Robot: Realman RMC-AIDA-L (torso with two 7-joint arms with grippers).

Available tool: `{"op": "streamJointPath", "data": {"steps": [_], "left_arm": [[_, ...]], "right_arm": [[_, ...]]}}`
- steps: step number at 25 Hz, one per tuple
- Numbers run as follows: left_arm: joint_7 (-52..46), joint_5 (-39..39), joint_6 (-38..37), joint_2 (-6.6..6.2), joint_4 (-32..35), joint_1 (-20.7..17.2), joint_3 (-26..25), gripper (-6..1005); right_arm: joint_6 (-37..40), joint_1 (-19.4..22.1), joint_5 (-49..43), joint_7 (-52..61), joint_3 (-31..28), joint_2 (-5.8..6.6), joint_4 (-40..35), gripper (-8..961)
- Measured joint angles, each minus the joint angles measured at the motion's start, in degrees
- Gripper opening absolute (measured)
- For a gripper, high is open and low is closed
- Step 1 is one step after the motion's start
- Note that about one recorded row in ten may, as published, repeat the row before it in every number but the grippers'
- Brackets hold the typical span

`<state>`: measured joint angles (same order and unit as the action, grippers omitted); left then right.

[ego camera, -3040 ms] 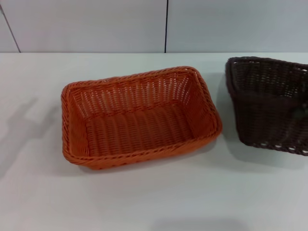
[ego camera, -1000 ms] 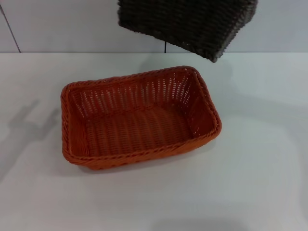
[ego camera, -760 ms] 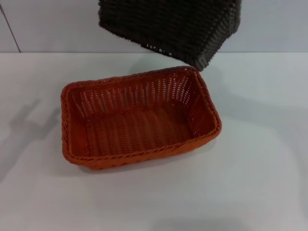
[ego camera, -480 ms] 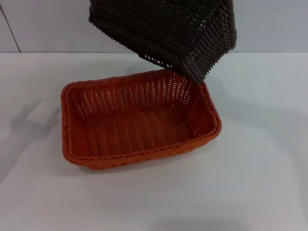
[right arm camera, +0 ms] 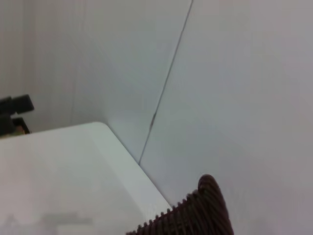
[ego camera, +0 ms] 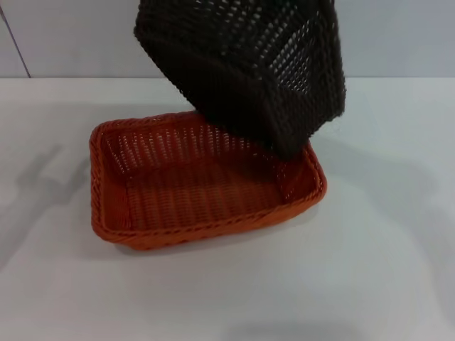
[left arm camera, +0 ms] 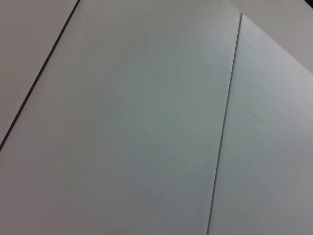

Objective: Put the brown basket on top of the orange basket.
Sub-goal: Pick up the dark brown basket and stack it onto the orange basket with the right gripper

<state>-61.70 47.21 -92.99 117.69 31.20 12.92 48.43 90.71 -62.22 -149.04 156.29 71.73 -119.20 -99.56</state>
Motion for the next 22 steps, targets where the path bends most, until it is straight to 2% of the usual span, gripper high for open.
{"op": "streamJointPath", "data": {"steps": [11, 22], "left_arm": [[0.3, 0.0, 0.0, 0.00, -0.6, 0.1, 0.0, 724], [0.8, 0.1, 0.0, 0.05, -1.5, 0.4, 0.0, 724]], "right_arm": [[-1.0, 0.1, -1.9, 0.2, 2.9, -0.15, 1.7, 143], [-4.7, -0.7, -2.2, -0.2, 9.1, -0.15, 2.3, 127]]}}
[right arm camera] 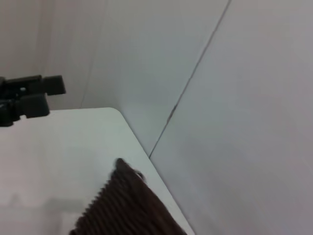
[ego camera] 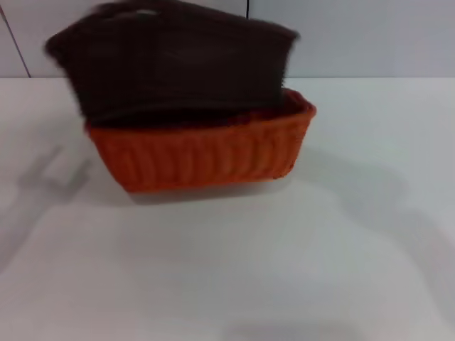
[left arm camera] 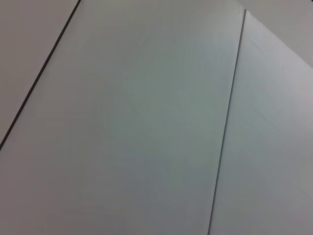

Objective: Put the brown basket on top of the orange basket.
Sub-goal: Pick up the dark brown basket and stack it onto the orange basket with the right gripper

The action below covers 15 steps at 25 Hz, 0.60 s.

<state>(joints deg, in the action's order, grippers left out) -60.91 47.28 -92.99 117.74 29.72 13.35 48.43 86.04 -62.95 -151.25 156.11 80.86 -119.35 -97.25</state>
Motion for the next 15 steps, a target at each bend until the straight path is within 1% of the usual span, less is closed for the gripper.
{"op": "streamJointPath", "data": {"steps": [1, 5, 10, 15], "left_arm": [[0.1, 0.0, 0.0, 0.00, 0.0, 0.0, 0.0, 724], [0.5, 0.0, 0.0, -0.03, -0.2, 0.0, 0.0, 725], [0.6, 0.0, 0.0, -0.08, -0.6, 0.2, 0.0, 725], [0.6, 0.0, 0.0, -0.14, -0.6, 0.3, 0.0, 725]], "right_arm": [[-0.3, -0.1, -0.2, 0.0, 0.5, -0.02, -0.1, 126], [-2.4, 0.1, -1.9, 0.2, 3.3, -0.08, -2.0, 357], [-2.6, 0.5, -2.1, 0.2, 4.1, -0.10, -3.8, 461], [-4.1, 3.0, -1.9, 0.1, 4.2, -0.10, -5.9, 564]]}}
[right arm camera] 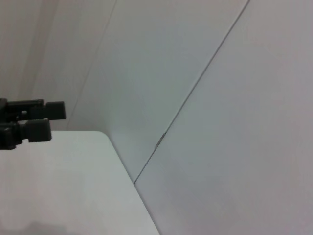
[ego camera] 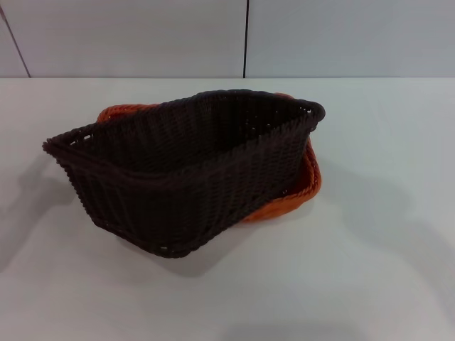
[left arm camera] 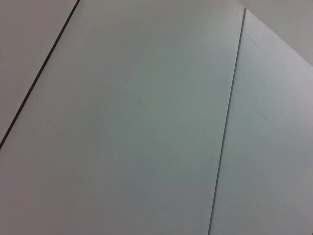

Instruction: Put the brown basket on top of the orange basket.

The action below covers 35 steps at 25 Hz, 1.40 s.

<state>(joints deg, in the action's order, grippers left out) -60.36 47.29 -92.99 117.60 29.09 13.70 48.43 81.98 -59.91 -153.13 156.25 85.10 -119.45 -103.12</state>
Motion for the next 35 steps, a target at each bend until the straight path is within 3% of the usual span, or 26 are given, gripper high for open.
{"op": "streamJointPath", "data": {"steps": [9, 14, 15, 16, 19, 20, 21, 24, 25, 26, 29, 30, 31, 33, 34, 35], "left_arm": [[-0.1, 0.0, 0.0, -0.11, 0.0, 0.0, -0.2, 724], [0.0, 0.0, 0.7, -0.12, -0.1, 0.0, -0.1, 724], [-0.1, 0.0, 0.8, -0.16, -0.1, 0.1, 0.0, 724], [-0.1, 0.0, 0.8, -0.16, -0.1, 0.1, 0.0, 724], [-0.2, 0.0, 0.8, -0.20, -0.1, 0.3, 0.0, 724], [-0.2, 0.0, 0.8, -0.19, -0.1, 0.4, 0.0, 724], [-0.2, 0.0, 0.8, -0.19, -0.1, 0.4, 0.0, 724], [-0.3, 0.0, 0.8, -0.19, -0.1, 0.3, 0.0, 724], [-0.4, 0.0, 0.7, -0.19, -0.1, 0.2, 0.0, 724], [-0.4, 0.0, 0.7, -0.19, -0.1, 0.2, 0.0, 723], [-0.5, 0.0, 0.5, -0.24, -0.1, -0.2, -0.3, 723], [-0.5, -0.2, 0.3, -0.25, 0.0, -0.6, -0.5, 723], [-0.5, -0.2, 0.3, -0.25, 0.0, -0.6, -0.5, 723], [-0.3, -0.5, 0.2, -0.26, 0.2, -1.3, -1.0, 722], [-0.3, -0.5, -0.1, -0.26, 0.3, -1.5, -1.5, 722], [-0.3, -0.5, -0.3, -0.27, 0.3, -1.7, -2.0, 722]], "right_arm": [[0.1, 3.3, 0.8, -1.4, -3.1, 0.24, -0.6, 584], [4.7, 3.2, 13.0, -8.2, -16.9, 0.80, 2.4, 584], [8.5, 2.3, 19.8, -12.1, -23.2, 1.82, 5.6, 584], [8.5, 2.3, 19.8, -12.1, -23.2, 1.82, 5.6, 584], [14.3, 1.1, 29.1, -16.2, -29.5, 5.30, 12.2, 584], [17.0, 1.3, 35.3, -18.0, -32.2, 8.00, 17.4, 584], [17.0, 1.3, 35.3, -18.0, -32.2, 8.00, 17.4, 584], [20.7, 2.0, 43.8, -20.8, -35.7, 11.60, 25.7, 584], [24.0, 2.6, 49.2, -23.3, -38.8, 14.05, 32.0, 584], [24.0, 2.6, 49.2, -23.3, -38.8, 14.05, 32.0, 584], [27.7, 5.5, 55.6, -27.6, -44.9, 16.22, 39.0, 584], [28.4, 9.0, 59.1, -30.8, -48.3, 16.45, 40.5, 584], [28.4, 9.0, 59.1, -30.8, -48.3, 16.45, 40.5, 584], [27.9, 13.5, 62.2, -34.1, -50.6, 15.86, 40.4, 584], [27.2, 15.8, 63.6, -35.9, -51.5, 15.14, 40.0, 584], [25.1, 20.3, 65.4, -39.8, -53.2, 13.15, 39.1, 584]]}}
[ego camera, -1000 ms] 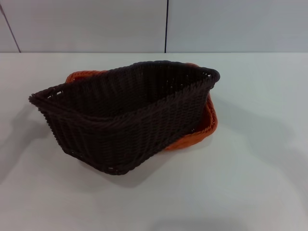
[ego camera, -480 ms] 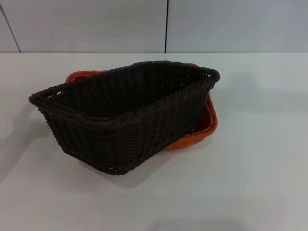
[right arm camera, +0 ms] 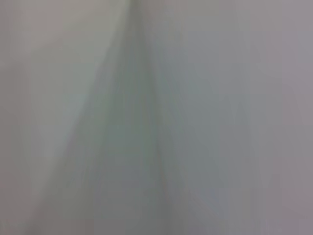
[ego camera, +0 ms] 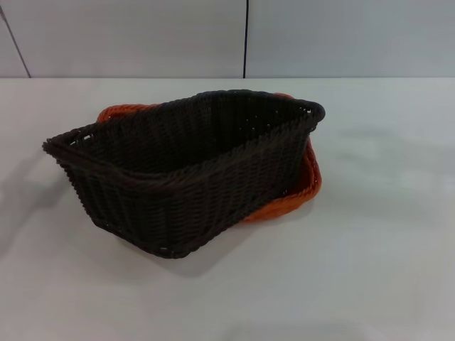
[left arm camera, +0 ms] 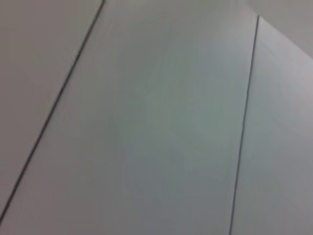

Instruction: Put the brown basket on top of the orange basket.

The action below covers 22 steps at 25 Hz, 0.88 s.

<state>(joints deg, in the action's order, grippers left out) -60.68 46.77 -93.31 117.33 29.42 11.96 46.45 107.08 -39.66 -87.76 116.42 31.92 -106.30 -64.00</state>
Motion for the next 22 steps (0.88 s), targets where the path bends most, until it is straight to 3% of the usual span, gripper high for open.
{"op": "streamJointPath", "data": {"steps": [1, 4, 5, 6, 10, 11, 16, 22], "left_arm": [[0.0, 0.0, -0.6, 0.00, 0.0, -0.2, -0.8, 722], [-0.1, 0.0, -2.2, 0.10, -0.3, -0.8, -3.3, 722], [-0.1, 0.0, -2.8, 0.20, -0.3, -1.4, -4.5, 721], [-0.1, 0.0, -2.8, 0.20, -0.3, -1.4, -4.5, 721], [-0.2, 0.0, -3.8, 0.39, -0.4, -2.7, -6.2, 721], [-0.2, 0.0, -3.9, 0.43, -0.4, -3.0, -6.5, 721], [0.1, -0.1, -4.5, 0.53, -0.5, -4.8, -7.6, 722], [0.3, -0.1, -5.8, 0.50, -2.5, -5.4, -9.8, 722]], "right_arm": [[0.0, 0.0, 0.0, 0.0, 0.0, 0.00, 0.0, 584], [-4.4, 7.0, 1.1, -8.3, -3.1, -4.61, -1.3, 584], [-7.2, 10.6, 1.5, -14.3, -5.0, -7.68, -1.5, 584], [-7.2, 10.6, 1.5, -14.3, -5.0, -7.68, -1.5, 584], [-14.8, 17.2, 3.6, -30.5, -9.1, -13.05, 2.3, 584], [-14.8, 17.2, 3.6, -30.5, -9.1, -13.05, 2.3, 584], [-17.6, 19.8, 13.6, -44.8, -12.2, -12.33, 18.0, 584], [-18.8, 19.8, 17.9, -61.9, -18.5, -12.56, 28.2, 584]]}}
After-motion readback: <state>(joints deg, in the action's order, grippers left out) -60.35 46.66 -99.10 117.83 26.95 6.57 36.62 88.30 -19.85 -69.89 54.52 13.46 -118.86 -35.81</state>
